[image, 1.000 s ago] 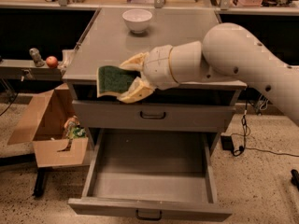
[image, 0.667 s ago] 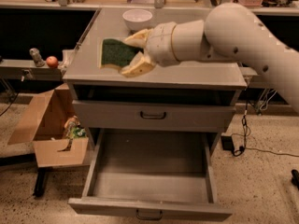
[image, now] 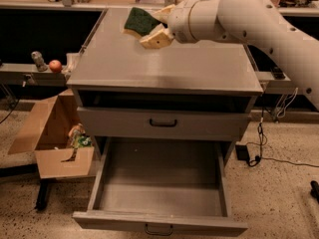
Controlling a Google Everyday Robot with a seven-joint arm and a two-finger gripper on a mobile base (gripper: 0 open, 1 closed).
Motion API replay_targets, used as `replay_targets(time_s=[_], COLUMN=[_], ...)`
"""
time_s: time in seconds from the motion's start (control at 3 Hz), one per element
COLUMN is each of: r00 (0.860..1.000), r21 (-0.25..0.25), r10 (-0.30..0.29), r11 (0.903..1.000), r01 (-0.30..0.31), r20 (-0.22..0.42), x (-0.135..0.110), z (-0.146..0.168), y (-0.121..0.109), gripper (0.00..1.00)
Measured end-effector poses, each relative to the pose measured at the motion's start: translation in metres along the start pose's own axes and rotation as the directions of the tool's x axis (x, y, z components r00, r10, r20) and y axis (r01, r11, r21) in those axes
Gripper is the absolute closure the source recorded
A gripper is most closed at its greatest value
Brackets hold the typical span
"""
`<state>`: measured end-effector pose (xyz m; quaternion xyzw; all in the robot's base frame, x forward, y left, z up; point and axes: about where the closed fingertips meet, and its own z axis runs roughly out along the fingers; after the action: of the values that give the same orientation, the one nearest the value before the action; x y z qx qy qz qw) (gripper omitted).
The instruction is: Pick sponge from middle drawer and place on counter
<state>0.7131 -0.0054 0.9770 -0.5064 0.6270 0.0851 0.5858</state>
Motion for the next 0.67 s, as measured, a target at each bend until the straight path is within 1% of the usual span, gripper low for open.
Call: replay_targets(time_s=[0.33, 0.67], r00=[0.996, 0.977], r21=[0.078, 0.138], r10=[0.065, 0.156], r11=[0.9952, 0.9812], r01=[-0.060, -0.135], r20=[-0.061, -0.148], x=[0.030, 0.074], z=[-0.002, -0.021], y=[-0.033, -0.053], gripper=[1.00, 1.00])
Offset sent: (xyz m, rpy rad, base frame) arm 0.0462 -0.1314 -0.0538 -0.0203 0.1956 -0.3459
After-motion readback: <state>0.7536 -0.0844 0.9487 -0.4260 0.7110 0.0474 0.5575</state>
